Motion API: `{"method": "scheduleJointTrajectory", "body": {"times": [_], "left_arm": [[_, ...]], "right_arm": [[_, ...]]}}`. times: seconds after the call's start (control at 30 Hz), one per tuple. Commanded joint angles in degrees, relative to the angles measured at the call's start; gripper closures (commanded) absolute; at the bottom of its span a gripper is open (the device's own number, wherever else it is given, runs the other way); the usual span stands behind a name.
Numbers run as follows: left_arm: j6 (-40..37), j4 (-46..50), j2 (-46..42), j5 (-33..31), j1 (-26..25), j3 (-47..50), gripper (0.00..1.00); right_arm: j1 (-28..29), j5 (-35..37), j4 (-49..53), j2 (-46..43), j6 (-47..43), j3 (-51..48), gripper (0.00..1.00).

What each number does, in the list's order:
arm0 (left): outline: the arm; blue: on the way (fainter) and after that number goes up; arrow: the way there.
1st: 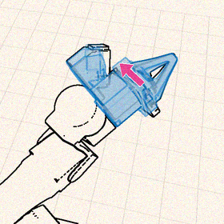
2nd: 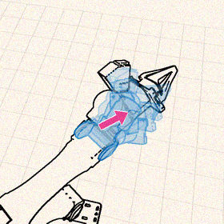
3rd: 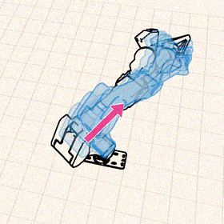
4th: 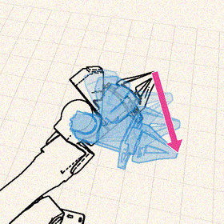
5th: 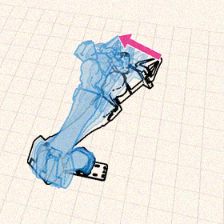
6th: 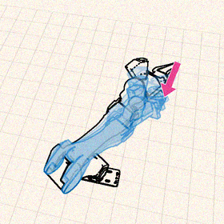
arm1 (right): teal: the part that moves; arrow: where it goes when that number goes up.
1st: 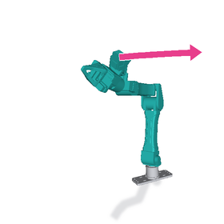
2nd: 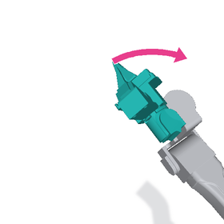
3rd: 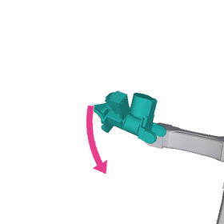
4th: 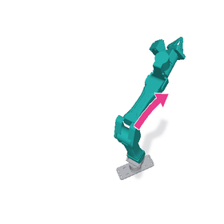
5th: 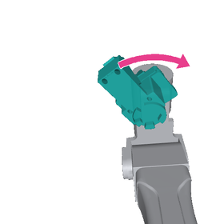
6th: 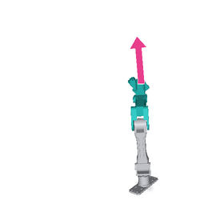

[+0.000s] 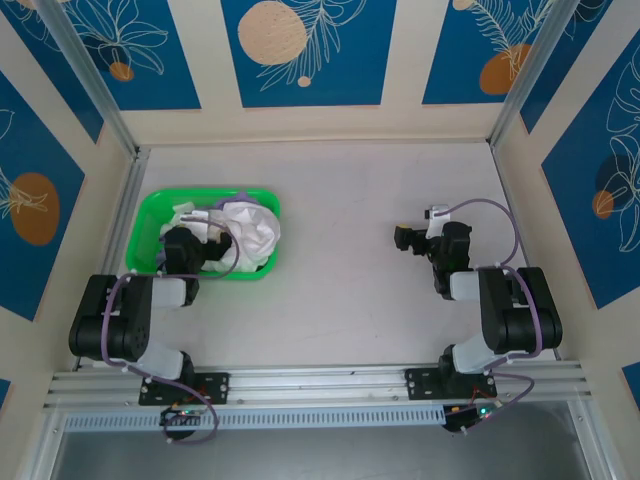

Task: Fold and stack the t-shirts

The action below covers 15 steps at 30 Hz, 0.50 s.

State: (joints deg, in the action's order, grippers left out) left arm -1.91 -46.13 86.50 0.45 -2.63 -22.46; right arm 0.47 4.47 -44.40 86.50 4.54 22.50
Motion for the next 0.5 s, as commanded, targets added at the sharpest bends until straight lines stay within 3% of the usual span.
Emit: {"method": "scheduleJointTrajectory", "body": {"times": [0.0, 0.47], "left_arm": [[-0.6, -0.3, 1.4, 1.3, 0.1, -1.1, 0.00], [-0.6, -0.3, 1.4, 1.3, 0.1, -1.1, 0.00]], "right_arm": [[-0.2, -0.2, -1.8, 0.8, 0.6, 1.3, 0.01], [-0.6, -1.2, -1.6, 0.8, 0.8, 1.5, 0.01]]}}
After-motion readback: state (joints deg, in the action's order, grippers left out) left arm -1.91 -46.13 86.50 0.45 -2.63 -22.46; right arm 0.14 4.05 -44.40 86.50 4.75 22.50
